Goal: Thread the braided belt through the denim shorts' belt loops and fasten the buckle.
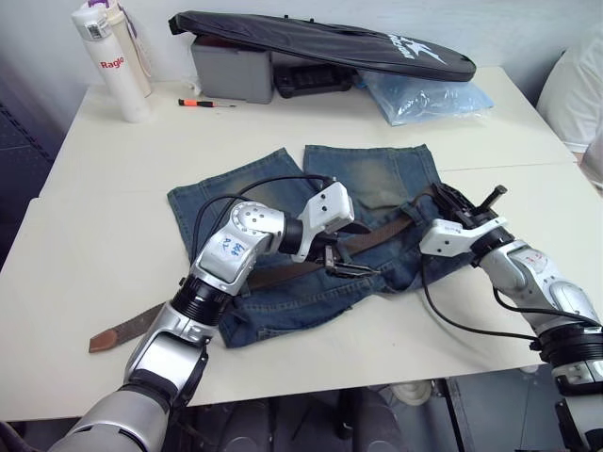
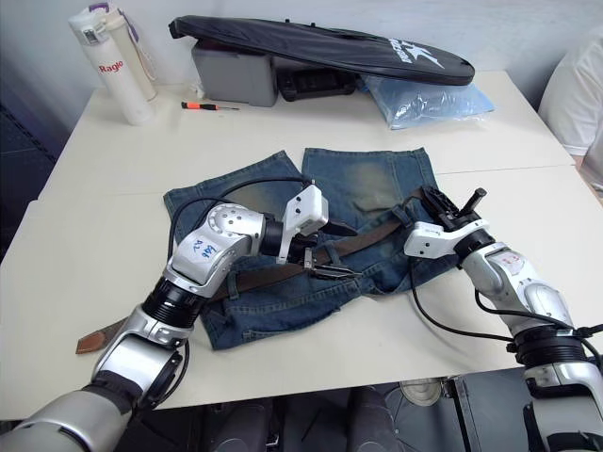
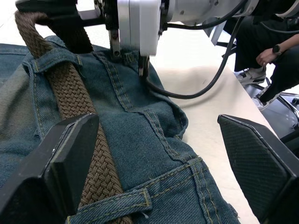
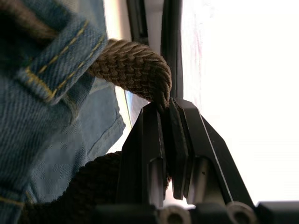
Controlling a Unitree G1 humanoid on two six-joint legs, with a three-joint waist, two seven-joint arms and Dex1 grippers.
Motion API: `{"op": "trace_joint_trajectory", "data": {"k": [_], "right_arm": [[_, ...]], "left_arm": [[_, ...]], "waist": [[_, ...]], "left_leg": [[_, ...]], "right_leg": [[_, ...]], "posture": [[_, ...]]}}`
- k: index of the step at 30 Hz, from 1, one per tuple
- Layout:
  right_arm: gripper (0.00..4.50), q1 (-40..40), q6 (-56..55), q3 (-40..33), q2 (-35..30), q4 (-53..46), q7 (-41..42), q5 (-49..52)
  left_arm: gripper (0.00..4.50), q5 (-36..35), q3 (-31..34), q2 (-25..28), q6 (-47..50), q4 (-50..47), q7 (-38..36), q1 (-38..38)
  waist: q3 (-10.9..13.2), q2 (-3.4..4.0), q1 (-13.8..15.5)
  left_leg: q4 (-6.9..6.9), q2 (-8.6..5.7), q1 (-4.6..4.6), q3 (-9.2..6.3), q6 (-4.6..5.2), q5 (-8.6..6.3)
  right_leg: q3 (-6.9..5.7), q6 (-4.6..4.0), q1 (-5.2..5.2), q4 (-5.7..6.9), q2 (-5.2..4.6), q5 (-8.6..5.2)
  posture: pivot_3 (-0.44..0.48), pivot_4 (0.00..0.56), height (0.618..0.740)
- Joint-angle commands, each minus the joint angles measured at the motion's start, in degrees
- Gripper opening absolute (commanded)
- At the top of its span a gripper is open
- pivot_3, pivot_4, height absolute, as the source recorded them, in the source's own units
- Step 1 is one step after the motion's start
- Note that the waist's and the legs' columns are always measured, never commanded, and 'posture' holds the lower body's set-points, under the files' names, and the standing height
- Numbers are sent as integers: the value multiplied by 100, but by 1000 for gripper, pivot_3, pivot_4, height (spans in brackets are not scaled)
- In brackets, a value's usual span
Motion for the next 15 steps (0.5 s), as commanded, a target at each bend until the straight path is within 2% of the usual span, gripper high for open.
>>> {"op": "trace_joint_trajectory", "data": {"k": [1, 7, 11, 12, 15], "right_arm": [[69, 154, 363, -109, -221, -200, 122, -20], [2451, 381, 589, -513, -603, -878, 982, 649], [4259, 533, 840, -812, -754, -1569, 2317, 1912], [4399, 620, 1069, -874, -810, -1787, 2803, 2310], [4399, 837, 1692, -1117, -964, -2365, 3894, 3315]], "left_arm": [[4500, -1, -17, -9, -16, -219, -9, -36], [4500, 7, -41, -20, -55, -176, -43, -55], [4500, 6, -46, -32, -92, -123, -65, -87], [4500, 7, -43, -28, -102, -103, -75, -100], [4500, 8, -22, 10, -136, -47, -127, -141]], "waist": [[0, 0, 1], [0, 0, -6], [0, 0, -6], [0, 0, -7], [0, 0, -1]], "left_leg": [[0, 0, 0, 0, 0, 0], [0, 0, 0, 0, 0, 0], [-1, 0, 1, 0, 0, 0], [-1, 0, 2, 0, 0, 0], [-2, 0, 2, -1, 1, -1]], "right_leg": [[0, 0, 0, 0, 0, 0], [0, 0, 1, -2, 0, 0], [-1, 0, 1, -2, 1, 0], [-1, 0, 1, -2, 1, 0], [-2, 0, 4, -5, 2, 0]], "posture": [[0, 150, 740], [0, 150, 740], [0, 150, 740], [0, 150, 740], [0, 150, 740]]}}
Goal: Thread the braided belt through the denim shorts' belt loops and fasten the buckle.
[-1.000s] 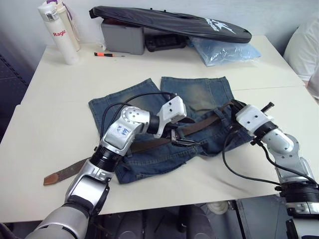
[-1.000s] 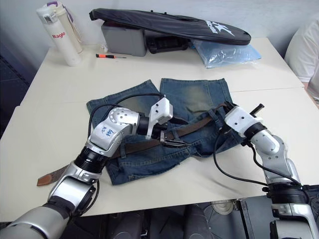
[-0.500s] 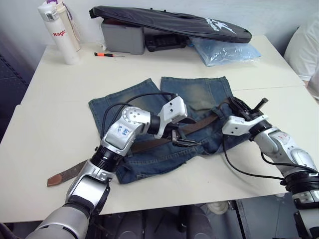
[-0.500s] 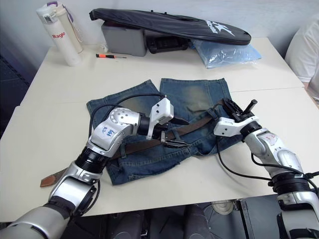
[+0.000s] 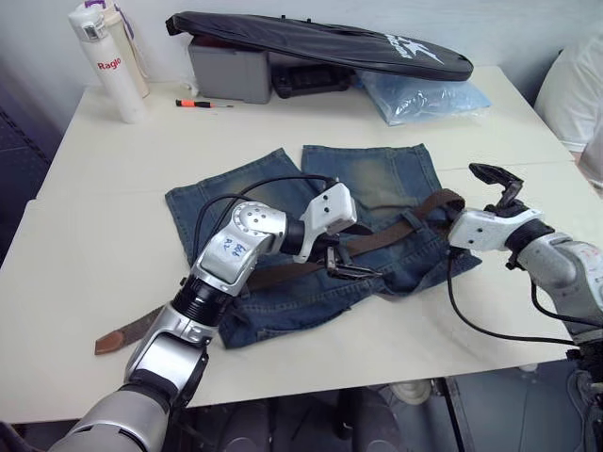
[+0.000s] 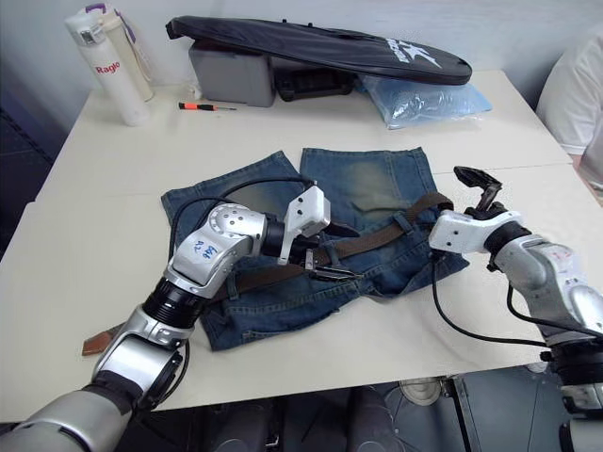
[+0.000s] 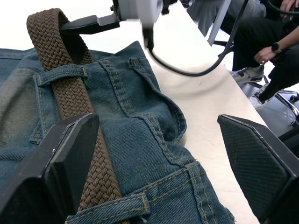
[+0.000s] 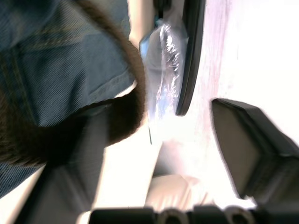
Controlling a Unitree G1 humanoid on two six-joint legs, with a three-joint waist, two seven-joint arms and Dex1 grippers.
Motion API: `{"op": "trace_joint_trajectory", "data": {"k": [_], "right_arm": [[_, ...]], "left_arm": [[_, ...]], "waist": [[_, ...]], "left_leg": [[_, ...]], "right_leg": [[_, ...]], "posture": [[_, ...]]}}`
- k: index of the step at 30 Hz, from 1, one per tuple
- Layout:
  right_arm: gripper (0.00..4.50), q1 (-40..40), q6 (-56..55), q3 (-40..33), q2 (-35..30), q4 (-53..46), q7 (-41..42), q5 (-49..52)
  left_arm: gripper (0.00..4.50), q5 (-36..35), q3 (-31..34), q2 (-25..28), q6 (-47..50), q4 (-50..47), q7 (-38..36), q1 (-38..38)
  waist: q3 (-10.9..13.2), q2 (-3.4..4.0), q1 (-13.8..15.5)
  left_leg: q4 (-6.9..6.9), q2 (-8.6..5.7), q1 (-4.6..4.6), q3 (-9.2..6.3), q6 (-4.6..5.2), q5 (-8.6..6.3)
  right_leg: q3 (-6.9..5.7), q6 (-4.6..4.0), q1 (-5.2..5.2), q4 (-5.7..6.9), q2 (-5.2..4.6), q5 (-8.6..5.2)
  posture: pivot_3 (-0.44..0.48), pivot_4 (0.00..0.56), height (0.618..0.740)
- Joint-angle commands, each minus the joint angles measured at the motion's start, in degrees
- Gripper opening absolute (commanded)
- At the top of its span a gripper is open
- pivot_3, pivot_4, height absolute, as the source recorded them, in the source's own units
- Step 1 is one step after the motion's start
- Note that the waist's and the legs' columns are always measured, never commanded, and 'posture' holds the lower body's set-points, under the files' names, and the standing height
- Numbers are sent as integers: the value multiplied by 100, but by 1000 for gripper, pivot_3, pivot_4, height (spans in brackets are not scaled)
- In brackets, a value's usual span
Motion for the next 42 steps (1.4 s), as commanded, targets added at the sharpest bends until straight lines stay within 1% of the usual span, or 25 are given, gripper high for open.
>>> {"op": "trace_joint_trajectory", "data": {"k": [1, 3, 5, 7, 9, 11, 13, 15, 19, 20, 21, 22, 23, 24, 26, 28, 29, 30, 31, 32, 33, 34, 35, 37, 42], "right_arm": [[4399, 191, 720, -489, -258, -785, 1227, 1255], [4399, 268, 1160, -651, -347, -1098, 1717, 1774], [4399, 301, 2166, -908, -388, -1574, 2317, 2749], [4399, 260, 3345, -1076, -412, -2088, 2712, 3685], [4399, 129, 4500, -1111, -434, -2554, 2866, 4493], [4399, -27, 5598, -1074, -432, -2948, 2907, 5316], [4399, -159, 6459, -925, -454, -3224, 2900, 5881], [4399, -285, 7003, -737, -467, -3332, 2827, 6125], [4399, -665, 7750, -369, -379, -3278, 2839, 6514], [4399, -715, 7826, -301, -408, -3276, 2876, 6544], [4399, -817, 7830, -65, -406, -3226, 2901, 6436], [4399, -896, 7844, 100, -394, -3193, 2898, 6362], [4399, -981, 7857, 239, -346, -3126, 2878, 6305], [4399, -1080, 7867, 367, -274, -3018, 2853, 6254], [3896, -1253, 7826, 567, -205, -2851, 2850, 6143], [3138, -1428, 7716, 743, -150, -2640, 2972, 6046], [2533, -1529, 7628, 861, -124, -2511, 3027, 5941], [2189, -1599, 7567, 945, -106, -2421, 3068, 5859], [1635, -1680, 7501, 1035, -64, -2310, 3103, 5771], [1107, -1751, 7424, 1123, -34, -2206, 3140, 5677], [738, -1805, 7347, 1204, -8, -2106, 3167, 5574], [271, -1847, 7292, 1264, 14, -2034, 3190, 5494], [39, -1876, 7222, 1331, 18, -1956, 3218, 5392], [39, -1910, 7140, 1394, 33, -1846, 3265, 5274], [39, -1834, 7067, 1377, 13, -1782, 3292, 5074]], "left_arm": [[4500, 0, 47, 51, -105, -12, -112, -148], [4500, -32, 88, 126, -70, -16, -176, -163], [4500, -128, 218, 348, 96, -77, -304, -183], [4500, -245, 403, 675, 314, -190, -459, -187], [4500, -378, 642, 1102, 585, -316, -607, -147], [4500, -502, 849, 1665, 803, -513, -835, -14], [4500, -720, 1128, 2262, 1038, -783, -1106, 217], [4500, -1076, 1478, 2761, 1312, -1082, -1370, 525], [4500, -1590, 2390, 3679, 1614, -1502, -1746, 1450], [4500, -1661, 2543, 3791, 1644, -1557, -1759, 1609], [4500, -1774, 3011, 3913, 1641, -1521, -1782, 2005], [4500, -1870, 3336, 3998, 1620, -1495, -1782, 2293], [4500, -1907, 3622, 4096, 1651, -1438, -1740, 2598], [4500, -1787, 3865, 4236, 1454, -1379, -1769, 3037], [4500, -1686, 4293, 4395, 1293, -1294, -1827, 3769], [4500, -1620, 4656, 4451, 1132, -1399, -1812, 4492], [4500, -1646, 4782, 4393, 1148, -1506, -1692, 4719], [4500, -1678, 4864, 4351, 1162, -1580, -1599, 4864], [4500, -1673, 4879, 4259, 1085, -1667, -1480, 4969], [4500, -1608, 4853, 4188, 959, -1722, -1362, 5060], [4500, -1462, 4764, 4146, 725, -1748, -1292, 5177], [4500, -1363, 4699, 4124, 555, -1755, -1245, 5259], [4500, -1276, 4611, 4105, 398, -1748, -1202, 5319], [4500, -1140, 4395, 4054, 135, -1651, -1108, 5306], [4500, -608, 3436, 3957, -464, -1059, -892, 4779]], "waist": [[0, 0, 14], [0, 0, 15], [0, 0, 17], [0, 0, 8], [1, 2, -27], [2, 3, -42], [2, 4, -46], [3, 4, -42], [3, 4, -15], [3, 3, -2], [3, 3, 1], [3, 3, 2], [4, 3, -10], [4, 3, -19], [4, 4, -43], [5, 6, -101], [6, 6, -99], [6, 5, -90], [5, 5, -85], [5, 5, -74], [5, 5, -71], [5, 5, -78], [5, 5, -87], [5, 5, -101], [5, 5, -121]], "left_leg": [[0, 0, 0, 0, 0, 0], [2, 0, 0, 0, 1, -1], [3, 0, 1, 0, 1, -1], [2, 0, 1, -2, 1, -1], [1, 4, 3, -3, 1, -1], [1, 8, 5, -4, 1, -1], [-1, 9, 5, -5, 1, -1], [-3, 9, 4, -6, 1, -4], [0, 8, 2, -5, 5, -10], [2, 9, 1, -5, 4, -10], [3, 9, 0, -5, 4, -11], [2, 9, -1, -5, 3, -12], [1, 9, -2, -4, 2, -12], [1, 10, -2, -3, 1, -13], [0, 10, -2, -2, -2, -15], [-4, 10, -6, 8, -3, -17], [-8, 10, -6, 9, -3, -18], [-8, 10, -10, 7, -4, -18], [-7, 11, -10, 6, -4, -18], [-7, 11, -10, 6, -4, -18], [-6, 11, -10, 7, -4, -18], [-7, 11, -9, 7, -5, -18], [-7, 11, -8, 8, -6, -19], [-8, 12, -13, 11, -8, -20], [-8, 12, -17, 27, -9, -19]], "right_leg": [[0, 0, 0, 0, 0, 0], [0, 0, 1, 0, 0, 1], [0, -1, 1, 1, 0, 2], [-1, -1, 1, 1, 0, 2], [0, -2, 0, 3, 3, 2], [0, -5, -1, 5, 6, 1], [0, -8, -1, 5, 6, -1], [0, -9, -2, 4, 6, -1], [2, -10, -2, 2, 6, -2], [2, -10, -3, 2, 6, -2], [2, -10, -5, 4, 6, -2], [2, -13, -8, 8, 6, -4], [4, -14, -12, 10, 6, -4], [4, -16, -15, 10, 6, -5], [5, -17, -18, 11, 6, -6], [10, -18, -27, 12, 6, -7], [9, -19, -29, 12, 6, -7], [5, -20, -31, 13, 6, -8], [5, -20, -32, 13, 6, -8], [7, -20, -32, 14, 6, -8], [8, -20, -32, 16, 6, -8], [7, -20, -32, 16, 6, -8], [8, -20, -33, 17, 6, -8], [9, -23, -43, 22, 6, -10], [14, -24, -60, 34, 6, -10]], "posture": [[0, 150, 740], [0, 150, 740], [0, 150, 740], [0, 150, 740], [0, 150, 740], [0, 150, 740], [0, 150, 740], [0, 150, 740], [0, 150, 740], [0, 150, 740], [0, 150, 740], [0, 150, 740], [0, 150, 740], [0, 150, 740], [0, 150, 740], [0, 150, 740], [0, 150, 740], [0, 150, 740], [0, 150, 740], [0, 150, 740], [0, 150, 740], [0, 150, 740], [0, 150, 740], [0, 150, 740], [0, 150, 740]]}}
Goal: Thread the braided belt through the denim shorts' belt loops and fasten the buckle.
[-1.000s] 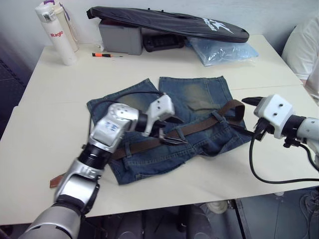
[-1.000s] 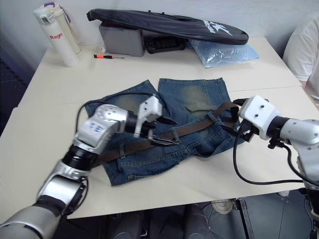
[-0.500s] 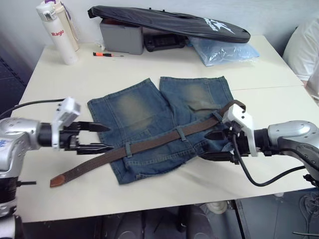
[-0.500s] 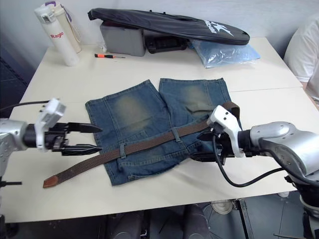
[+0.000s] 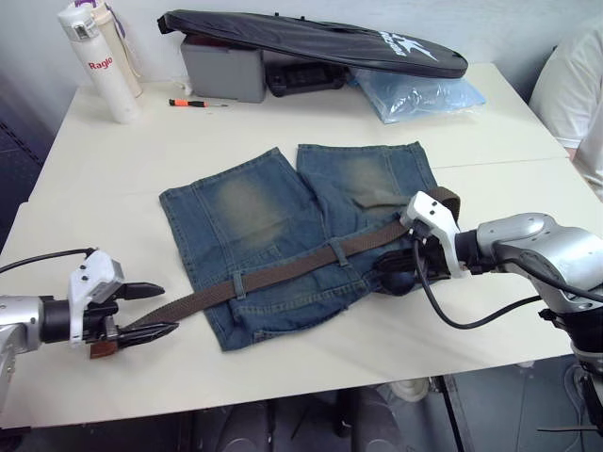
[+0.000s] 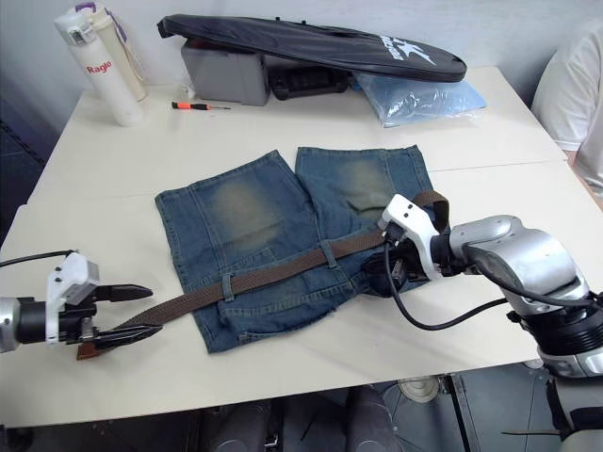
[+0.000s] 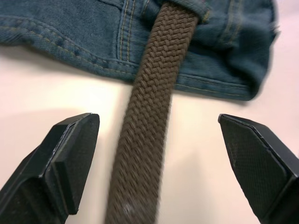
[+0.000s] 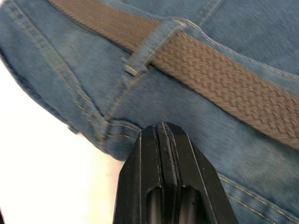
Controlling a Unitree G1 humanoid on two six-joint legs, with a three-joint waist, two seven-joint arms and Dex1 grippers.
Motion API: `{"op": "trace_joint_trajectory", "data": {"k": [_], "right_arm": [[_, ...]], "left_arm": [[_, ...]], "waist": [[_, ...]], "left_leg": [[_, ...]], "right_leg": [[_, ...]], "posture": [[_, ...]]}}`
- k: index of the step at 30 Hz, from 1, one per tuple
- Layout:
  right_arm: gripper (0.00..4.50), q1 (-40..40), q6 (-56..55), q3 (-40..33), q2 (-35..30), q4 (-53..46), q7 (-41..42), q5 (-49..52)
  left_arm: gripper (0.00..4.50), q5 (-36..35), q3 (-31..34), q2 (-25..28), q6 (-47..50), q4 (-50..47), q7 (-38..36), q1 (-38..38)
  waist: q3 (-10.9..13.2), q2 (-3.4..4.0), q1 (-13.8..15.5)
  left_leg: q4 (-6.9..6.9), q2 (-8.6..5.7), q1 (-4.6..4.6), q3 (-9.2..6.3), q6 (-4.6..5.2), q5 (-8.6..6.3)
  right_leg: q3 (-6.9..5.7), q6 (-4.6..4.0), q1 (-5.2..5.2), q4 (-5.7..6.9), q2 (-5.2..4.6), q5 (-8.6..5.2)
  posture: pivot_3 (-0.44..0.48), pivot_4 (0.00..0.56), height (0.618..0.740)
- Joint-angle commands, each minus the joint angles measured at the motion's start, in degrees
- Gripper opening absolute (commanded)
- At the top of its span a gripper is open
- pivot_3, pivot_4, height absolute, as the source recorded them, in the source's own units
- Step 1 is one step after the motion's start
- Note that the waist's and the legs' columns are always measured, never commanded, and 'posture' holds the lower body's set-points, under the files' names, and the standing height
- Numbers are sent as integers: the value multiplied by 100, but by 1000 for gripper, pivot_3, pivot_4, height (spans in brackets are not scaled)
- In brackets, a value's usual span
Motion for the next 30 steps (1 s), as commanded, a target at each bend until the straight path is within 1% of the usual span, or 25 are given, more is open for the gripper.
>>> {"op": "trace_joint_trajectory", "data": {"k": [1, 5, 8, 10, 11, 12, 13, 14, 15, 17, 21, 23, 28, 30], "right_arm": [[39, 25, -89, -103, -30, -95, 32, -131], [39, 158, 44, -229, -50, -232, -54, -136], [0, 333, 114, -245, -81, -336, -164, -178], [0, 432, 138, -203, -92, -335, -253, -249], [0, 461, 157, -179, -95, -315, -301, -295], [0, 497, 151, -136, -90, -261, -361, -378], [0, 518, 135, -101, -82, -206, -406, -456], [0, 533, 124, -90, -44, -135, -450, -514], [0, 535, 113, -67, 2, -49, -488, -569], [0, 530, 104, -48, 78, 69, -512, -636], [0, 499, 36, 13, 158, 224, -478, -784], [0, 468, -37, 66, 192, 327, -450, -877], [0, 380, -219, 155, 280, 566, -359, -1042], [0, 353, -287, 202, 288, 630, -309, -1096]], "left_arm": [[4500, 372, -545, -41, -369, 373, 110, -376], [4500, 605, -998, 16, -456, 677, 35, -677], [3706, 478, -1030, 174, -373, 772, -208, -686], [2890, 350, -992, 296, -298, 777, -395, -636], [2365, 277, -961, 354, -244, 786, -484, -619], [1949, 202, -911, 424, -185, 813, -584, -606], [1410, 137, -868, 474, -117, 833, -652, -607], [1084, 86, -827, 524, -62, 853, -701, -615], [596, -9, -727, 629, 42, 877, -812, -588], [74, -157, -519, 829, 200, 925, -1021, -480], [74, -384, -24, 1215, 433, 991, -1370, -45], [74, -366, 246, 1361, 410, 1074, -1469, 266], [74, -404, 670, 1413, 465, 1138, -1542, 739], [74, -296, 818, 1436, 404, 1168, -1524, 941]], "waist": [[0, 0, -7], [-5, 9, 63], [-7, 13, 96], [-9, 11, 88], [-9, 11, 84], [-8, 11, 71], [-8, 11, 42], [-8, 11, 32], [-8, 11, -21], [-8, 10, -44], [-8, 9, -91], [-9, 8, -99], [-16, -5, -164], [-19, -9, -168]], "left_leg": [[0, 1, -1, 3, 0, 0], [0, 0, 3, 8, 0, 0], [1, 1, 6, 9, -1, 1], [1, 2, 6, 11, -1, 1], [0, 2, 6, 13, -1, 0], [0, 2, 6, 24, 1, -3], [-1, 2, 6, 32, 3, -6], [0, 5, 6, 38, 5, -9], [-1, 5, 6, 39, 6, -9], [-1, 11, 5, 44, 7, -11], [-5, 20, 6, 50, 3, -14], [-5, 21, 6, 50, 3, -14], [-5, 22, 10, 52, 4, -17], [-4, 23, 13, 52, 3, -17]], "right_leg": [[2, 0, -3, 2, 0, 0], [4, 0, -3, 5, 0, 0], [7, -1, -3, 11, 0, 0], [8, -2, -5, 10, 0, -1], [7, -2, -6, 8, 0, -1], [7, -2, -11, 8, 0, -1], [9, -2, -16, 8, 0, -1], [9, -2, -18, 7, 0, -1], [9, -2, -18, 7, 0, -1], [9, -2, -22, 7, 1, -1], [8, -7, -28, 8, 6, -4], [8, -8, -27, 7, 7, -4], [9, -9, -25, 9, 7, -5], [9, -10, -23, 9, 7, -5]], "posture": [[0, 150, 740], [0, 150, 740], [0, 150, 740], [0, 150, 740], [0, 150, 740], [0, 150, 740], [0, 150, 740], [0, 150, 740], [0, 150, 740], [0, 150, 740], [0, 150, 740], [0, 150, 740], [0, 150, 740], [0, 150, 740]]}}
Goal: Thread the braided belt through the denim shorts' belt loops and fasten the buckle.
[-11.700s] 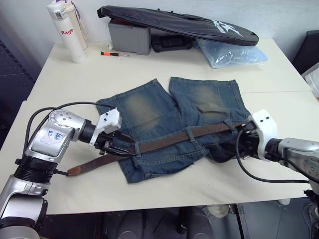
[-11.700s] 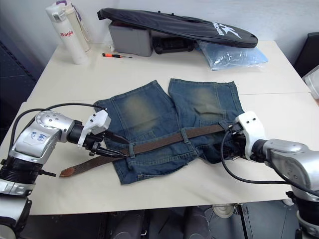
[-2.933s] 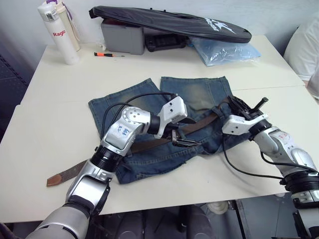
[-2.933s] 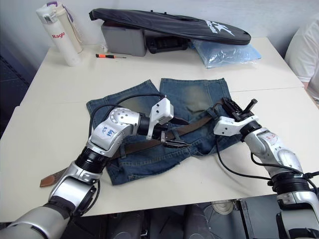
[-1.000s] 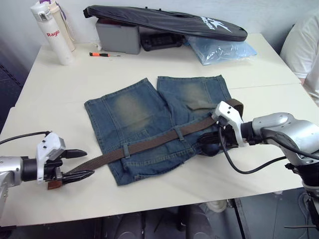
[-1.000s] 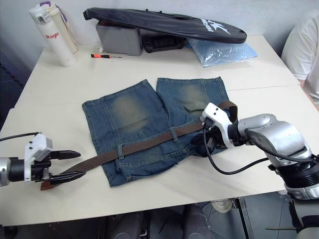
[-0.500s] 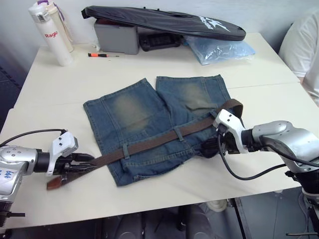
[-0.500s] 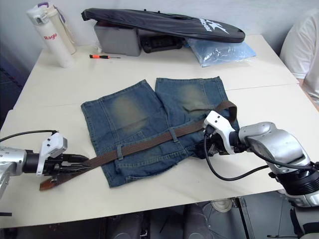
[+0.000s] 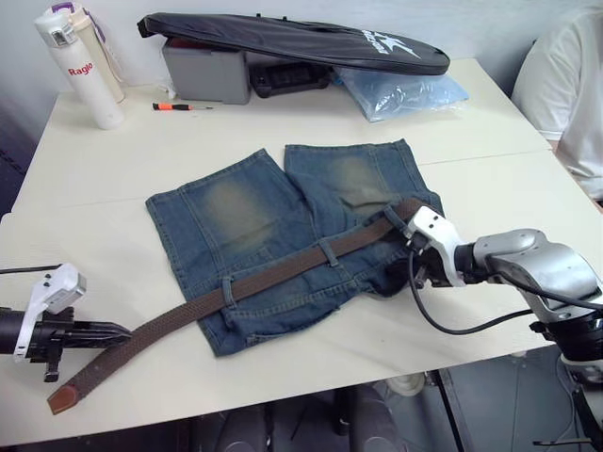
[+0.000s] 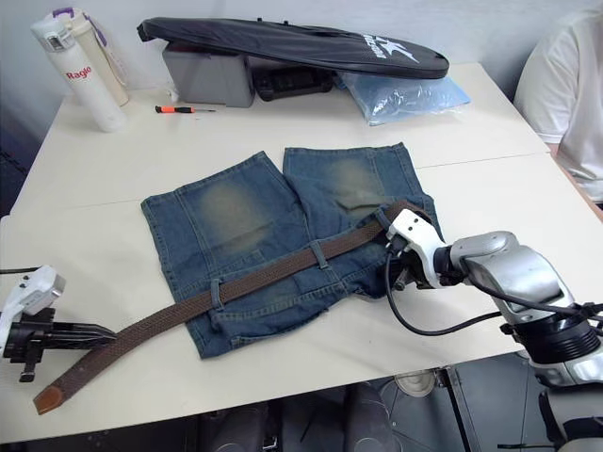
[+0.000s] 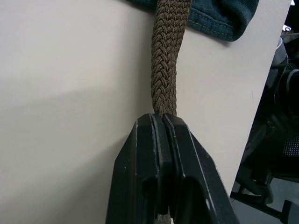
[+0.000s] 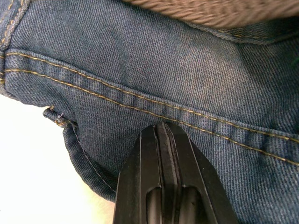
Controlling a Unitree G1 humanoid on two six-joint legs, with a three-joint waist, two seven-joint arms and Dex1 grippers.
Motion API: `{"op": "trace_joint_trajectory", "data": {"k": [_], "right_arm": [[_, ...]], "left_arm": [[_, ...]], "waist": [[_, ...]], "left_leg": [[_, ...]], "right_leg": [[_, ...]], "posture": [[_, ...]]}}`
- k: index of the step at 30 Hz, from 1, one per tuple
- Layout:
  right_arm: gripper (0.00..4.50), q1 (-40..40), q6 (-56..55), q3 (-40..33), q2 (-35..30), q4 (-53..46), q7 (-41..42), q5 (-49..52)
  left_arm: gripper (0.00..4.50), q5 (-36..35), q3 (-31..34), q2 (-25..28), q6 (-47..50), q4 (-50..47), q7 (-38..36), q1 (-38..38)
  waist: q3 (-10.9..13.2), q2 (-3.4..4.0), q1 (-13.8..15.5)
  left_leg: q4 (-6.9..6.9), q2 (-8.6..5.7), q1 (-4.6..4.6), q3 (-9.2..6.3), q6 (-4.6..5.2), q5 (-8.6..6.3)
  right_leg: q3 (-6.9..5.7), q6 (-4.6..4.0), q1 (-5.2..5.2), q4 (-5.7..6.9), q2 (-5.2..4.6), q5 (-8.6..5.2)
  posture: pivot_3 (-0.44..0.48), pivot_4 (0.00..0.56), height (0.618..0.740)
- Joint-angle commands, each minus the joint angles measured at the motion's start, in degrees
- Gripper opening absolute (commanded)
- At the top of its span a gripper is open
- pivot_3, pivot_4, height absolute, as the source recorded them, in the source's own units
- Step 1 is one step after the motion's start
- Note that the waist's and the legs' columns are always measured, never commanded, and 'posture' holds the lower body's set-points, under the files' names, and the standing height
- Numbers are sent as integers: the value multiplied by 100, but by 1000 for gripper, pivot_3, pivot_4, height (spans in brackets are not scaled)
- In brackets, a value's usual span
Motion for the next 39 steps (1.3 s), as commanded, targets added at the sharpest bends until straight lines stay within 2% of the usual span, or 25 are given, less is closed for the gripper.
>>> {"op": "trace_joint_trajectory", "data": {"k": [1, 5, 9, 13, 15, 19, 25, 26, 29, 33, 36, 39], "right_arm": [[0, -34, -111, 132, 36, 219, 9, -269], [0, -79, -200, 184, 78, 340, 59, -360], [0, -119, -215, 207, 114, 386, 96, -408], [0, -143, -176, 176, 136, 359, 125, -409], [0, -149, -131, 130, 120, 299, 139, -374], [0, -169, 24, -44, 43, 87, 225, -203], [0, -387, 487, -524, -123, -313, 535, 320], [0, -419, 543, -587, -156, -365, 592, 399], [0, -588, 894, -940, -346, -620, 982, 964], [1278, -820, 1077, -1030, -618, -677, 1204, 1203], [2738, -888, 1005, -975, -775, -669, 1322, 1213], [4157, -897, 887, -914, -968, -669, 1479, 1181]], "left_arm": [[74, 101, 427, 114, -98, 100, -33, 317], [74, 345, 700, 262, -363, 480, -71, 630], [74, 497, 677, 322, -555, 657, -2, 663], [74, 617, 475, 211, -773, 772, 238, 365], [74, 410, 428, 157, -531, 749, 190, 165], [1416, 275, 348, 181, -272, 852, 141, -129], [4224, 125, 511, 394, -86, 1066, -82, -433], [4474, 56, 550, 408, -20, 1046, -124, -484], [4474, -509, 715, 364, 662, 526, -193, -757], [4500, -1418, 717, 156, 1656, -642, -79, -1016], [4500, -1878, 530, -71, 2017, -1347, 219, -1256], [4500, -2144, -12, -357, 2200, -2098, 624, -1692]], "waist": [[-3, -5, -5], [-9, -14, -21], [-16, -26, -11], [-18, -30, -12], [-18, -31, -9], [-18, -30, -4], [-14, -24, -4], [-13, -22, -2], [-12, -22, -1], [-11, -24, 12], [-10, -21, 5], [-9, -20, 8]], "left_leg": [[0, 0, 0, 0, 0, 0], [0, 6, 3, 4, -6, -3], [0, 9, 7, 6, -6, -5], [0, 14, 10, 8, -10, -8], [0, 17, 12, 11, -10, -8], [0, 20, 11, 15, -11, -10], [0, 27, 1, 31, -13, -14], [0, 27, 0, 35, -13, -15], [0, 32, -1, 43, -12, -17], [0, 38, 0, 47, -12, -22], [0, 39, 1, 54, -14, -27], [0, 39, 0, 62, -14, -27]], "right_leg": [[0, 0, 0, 0, 0, 0], [0, -4, -1, 1, 4, -2], [1, -6, 1, 1, 6, -2], [0, -10, 0, 2, 8, -3], [0, -12, 1, 5, 9, -3], [0, -13, -2, 5, 10, -3], [-1, -14, -23, 7, 16, -4], [-1, -14, -26, 8, 16, -4], [0, -14, -31, 8, 17, -4], [0, -14, -32, 7, 19, -3], [2, -14, -35, 7, 20, -4], [10, -14, -42, 10, 22, -3]], "posture": [[0, 150, 740], [0, 150, 740], [0, 150, 740], [0, 150, 740], [0, 150, 740], [0, 150, 740], [0, 150, 740], [0, 150, 740], [0, 150, 740], [0, 150, 740], [0, 150, 740], [0, 150, 740]]}}
